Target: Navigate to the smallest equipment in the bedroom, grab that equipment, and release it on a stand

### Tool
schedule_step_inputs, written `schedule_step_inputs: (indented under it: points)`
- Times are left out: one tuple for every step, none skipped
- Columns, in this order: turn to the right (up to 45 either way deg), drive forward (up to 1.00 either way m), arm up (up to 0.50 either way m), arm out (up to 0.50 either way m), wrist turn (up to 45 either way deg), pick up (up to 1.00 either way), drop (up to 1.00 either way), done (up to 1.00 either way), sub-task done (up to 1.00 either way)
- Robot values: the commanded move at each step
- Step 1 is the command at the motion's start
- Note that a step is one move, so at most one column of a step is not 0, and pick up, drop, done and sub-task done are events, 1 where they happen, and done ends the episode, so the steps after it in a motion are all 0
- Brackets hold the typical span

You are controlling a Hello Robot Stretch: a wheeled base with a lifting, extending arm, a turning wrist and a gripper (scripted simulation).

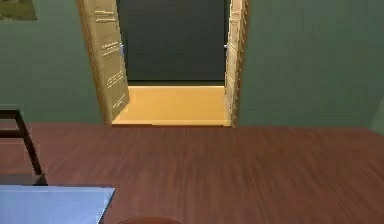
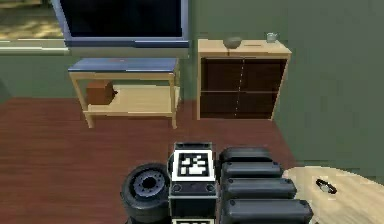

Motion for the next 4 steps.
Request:
schedule_step_inputs:
  points:
    - [45.0,0.0,0.0,0.0,0.0,0.0,0.0,0.0,0.0]
    - [45.0,0.0,0.0,0.0,0.0,0.0,0.0,0.0,0.0]
    - [45.0,0.0,0.0,0.0,0.0,0.0,0.0,0.0,0.0]
    - [9.0,0.0,0.0,0.0,0.0,0.0,0.0,0.0,0.0]
